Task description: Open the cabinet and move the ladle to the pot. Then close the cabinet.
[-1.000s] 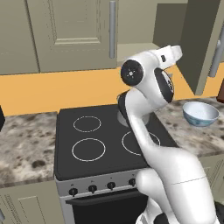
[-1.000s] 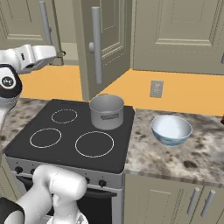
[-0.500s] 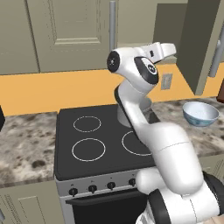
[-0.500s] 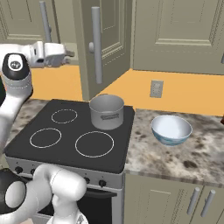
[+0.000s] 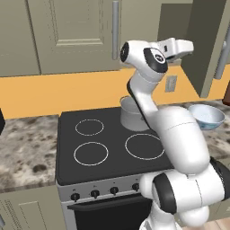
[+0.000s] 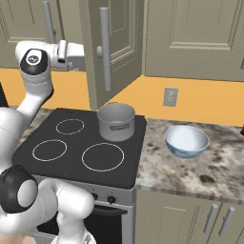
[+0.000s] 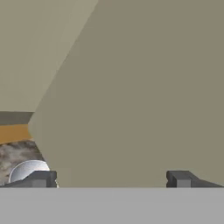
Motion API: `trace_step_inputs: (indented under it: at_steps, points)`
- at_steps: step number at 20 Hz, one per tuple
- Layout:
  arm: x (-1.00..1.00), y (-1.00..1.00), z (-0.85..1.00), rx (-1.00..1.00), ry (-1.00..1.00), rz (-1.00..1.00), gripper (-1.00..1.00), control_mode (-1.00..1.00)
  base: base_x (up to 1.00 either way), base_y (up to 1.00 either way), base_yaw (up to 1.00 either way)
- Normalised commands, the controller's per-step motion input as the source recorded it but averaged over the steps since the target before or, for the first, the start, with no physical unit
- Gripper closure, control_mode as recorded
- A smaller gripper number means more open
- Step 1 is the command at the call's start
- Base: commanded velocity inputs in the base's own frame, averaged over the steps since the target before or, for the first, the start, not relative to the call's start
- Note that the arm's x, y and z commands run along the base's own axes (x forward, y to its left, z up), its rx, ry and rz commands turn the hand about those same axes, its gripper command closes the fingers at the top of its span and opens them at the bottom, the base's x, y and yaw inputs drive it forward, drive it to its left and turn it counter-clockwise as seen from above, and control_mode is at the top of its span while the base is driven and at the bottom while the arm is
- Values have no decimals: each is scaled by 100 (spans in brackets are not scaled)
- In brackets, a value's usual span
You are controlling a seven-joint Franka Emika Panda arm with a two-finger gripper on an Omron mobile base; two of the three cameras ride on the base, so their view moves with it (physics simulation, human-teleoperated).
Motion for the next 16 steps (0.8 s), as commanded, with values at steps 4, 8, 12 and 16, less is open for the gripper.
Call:
trace_step_inputs:
  at_steps: [4,8,12,16]
  points:
    - [0,-82,-9,-1,0,-20,-100,-100,0,0,0]
    - [0,-82,-11,-2,0,-20,-100,-100,0,0,0]
    - [4,-71,-15,-1,0,-18,-100,-100,0,0,0]
    - [7,-25,-9,0,0,-4,-100,-100,0,0,0]
